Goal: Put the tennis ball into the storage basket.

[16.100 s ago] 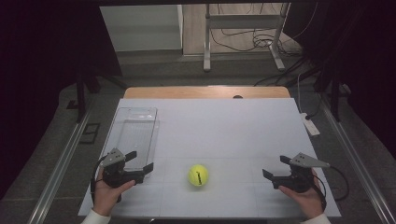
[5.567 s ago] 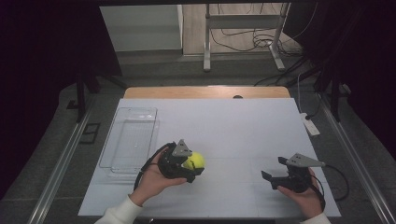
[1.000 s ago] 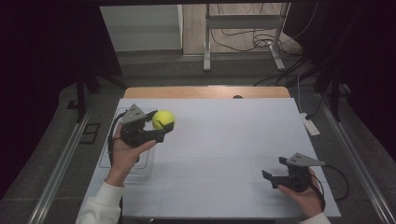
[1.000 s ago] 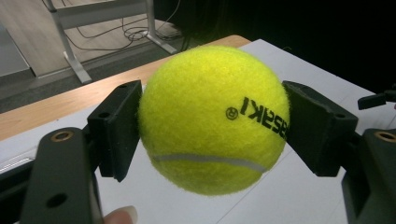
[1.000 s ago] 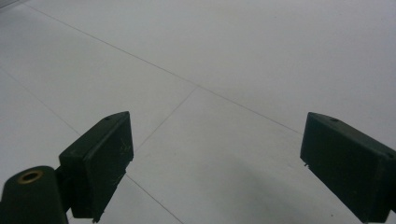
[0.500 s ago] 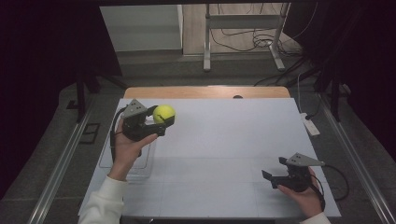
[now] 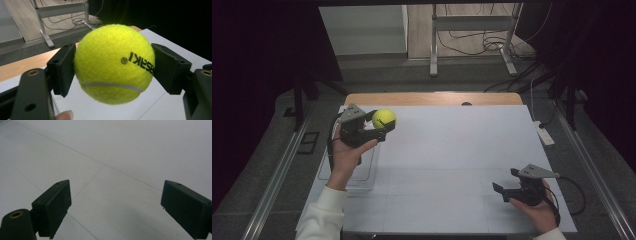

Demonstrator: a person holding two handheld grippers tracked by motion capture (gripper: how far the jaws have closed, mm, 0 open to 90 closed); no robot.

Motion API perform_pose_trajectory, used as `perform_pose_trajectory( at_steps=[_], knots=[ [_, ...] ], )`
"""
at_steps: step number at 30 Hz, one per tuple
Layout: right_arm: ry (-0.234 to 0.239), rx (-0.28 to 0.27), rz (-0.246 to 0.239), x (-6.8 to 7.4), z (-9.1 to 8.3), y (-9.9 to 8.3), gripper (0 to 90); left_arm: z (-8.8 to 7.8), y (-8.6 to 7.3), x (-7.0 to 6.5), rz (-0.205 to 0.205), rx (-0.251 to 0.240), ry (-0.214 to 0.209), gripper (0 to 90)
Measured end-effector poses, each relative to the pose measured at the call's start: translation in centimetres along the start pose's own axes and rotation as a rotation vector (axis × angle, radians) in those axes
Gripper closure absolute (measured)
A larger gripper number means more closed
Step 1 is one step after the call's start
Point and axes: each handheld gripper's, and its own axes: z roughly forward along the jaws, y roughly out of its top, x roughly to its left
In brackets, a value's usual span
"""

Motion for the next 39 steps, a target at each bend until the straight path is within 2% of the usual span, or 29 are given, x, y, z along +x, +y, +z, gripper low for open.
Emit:
perform_pose_trajectory(
  at_steps=[26,39],
  knots=[
    [-0.003,-0.003,0.003,0.0,-0.1,0.0,9.8,-0.6,-0.2,2.0,-0.025,0.000,0.062,26.2],
    [-0.005,-0.004,-0.002,0.1,-0.3,0.1,9.8,-0.5,0.2,3.0,-0.030,0.030,0.110,26.3]
  ],
)
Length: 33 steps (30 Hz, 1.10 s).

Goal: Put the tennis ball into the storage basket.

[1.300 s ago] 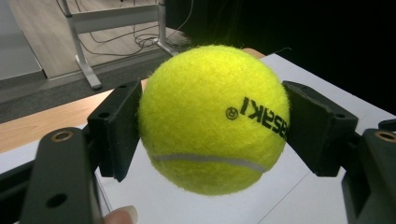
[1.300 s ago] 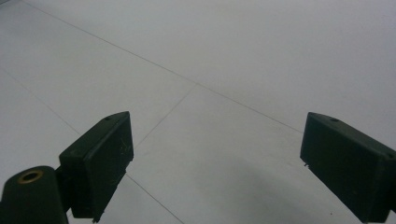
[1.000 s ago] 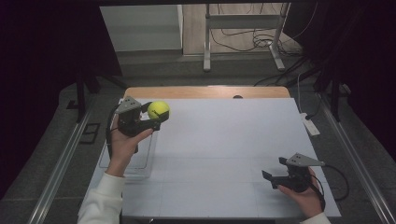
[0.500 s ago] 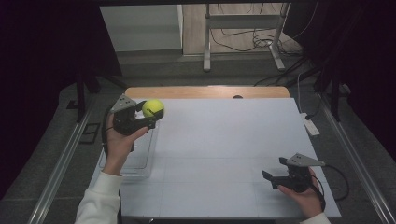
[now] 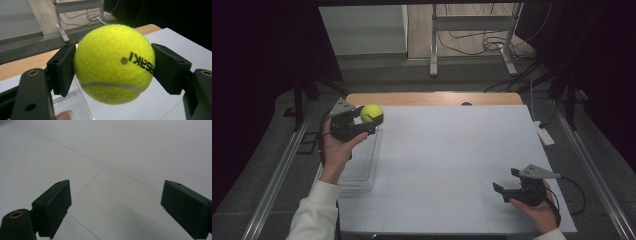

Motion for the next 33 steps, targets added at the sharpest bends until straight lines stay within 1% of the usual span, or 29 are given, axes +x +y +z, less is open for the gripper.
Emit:
perform_pose_trajectory(
  at_steps=[6,25,33],
  knots=[
    [0.004,-0.003,0.002,0.0,0.0,0.0,9.8,0.0,0.0,0.8,-0.014,0.006,0.021,26.2],
    [0.002,-0.003,0.003,0.0,0.0,0.0,9.8,-0.1,0.0,2.1,-0.041,0.010,0.049,26.3],
    [0.002,-0.001,0.004,0.0,0.1,0.0,9.8,0.0,0.0,2.8,-0.053,0.014,0.070,26.2]
  ],
)
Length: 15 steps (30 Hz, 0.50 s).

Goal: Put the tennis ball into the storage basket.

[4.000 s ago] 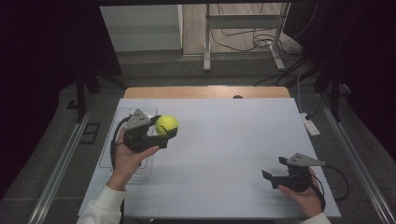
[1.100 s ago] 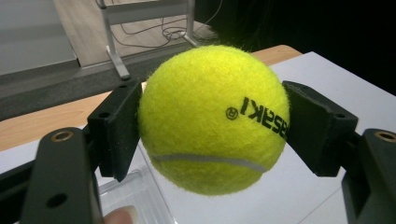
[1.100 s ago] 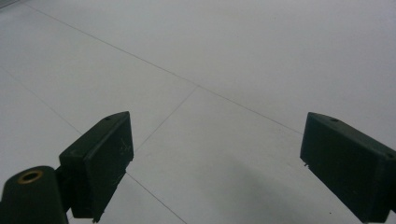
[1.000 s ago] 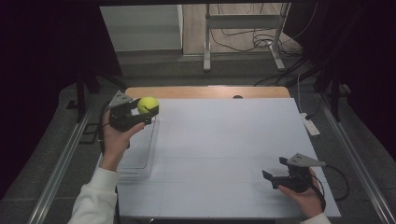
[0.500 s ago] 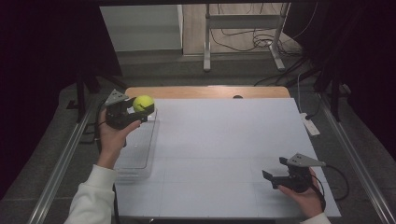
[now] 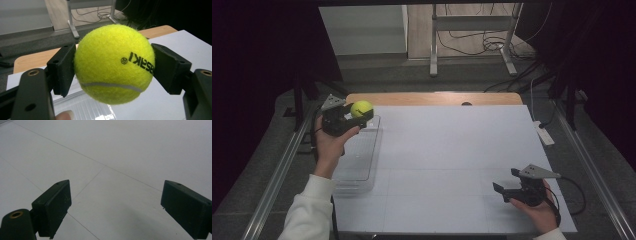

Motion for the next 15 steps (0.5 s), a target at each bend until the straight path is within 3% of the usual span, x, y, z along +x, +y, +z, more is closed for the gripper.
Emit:
perform_pose_trajectory(
  at_steps=[15],
  knots=[
    [0.001,0.000,0.002,0.0,0.0,0.0,9.8,0.5,-0.1,1.6,-0.032,0.025,0.045,26.2]
  ],
)
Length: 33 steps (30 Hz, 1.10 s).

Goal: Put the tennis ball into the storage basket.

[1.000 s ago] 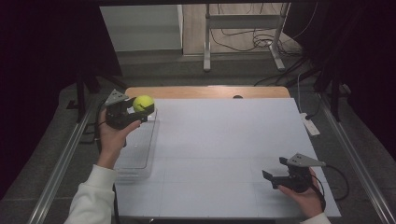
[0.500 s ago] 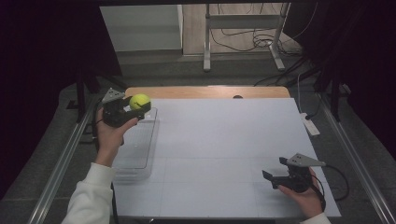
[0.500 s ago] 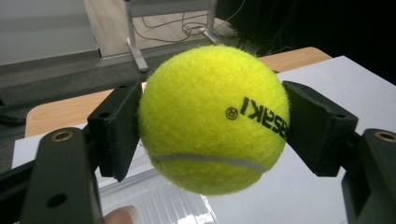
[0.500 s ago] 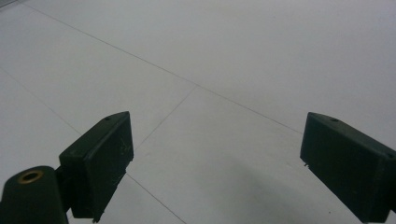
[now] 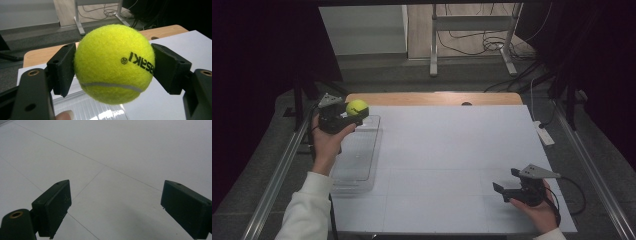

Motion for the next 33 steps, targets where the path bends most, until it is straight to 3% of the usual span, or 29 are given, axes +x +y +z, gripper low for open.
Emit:
perform_pose_trajectory(
  at_steps=[33],
  knots=[
    [-0.001,0.003,0.000,0.0,0.0,0.0,9.8,1.2,0.0,2.6,-0.027,0.056,0.087,26.3]
  ],
)
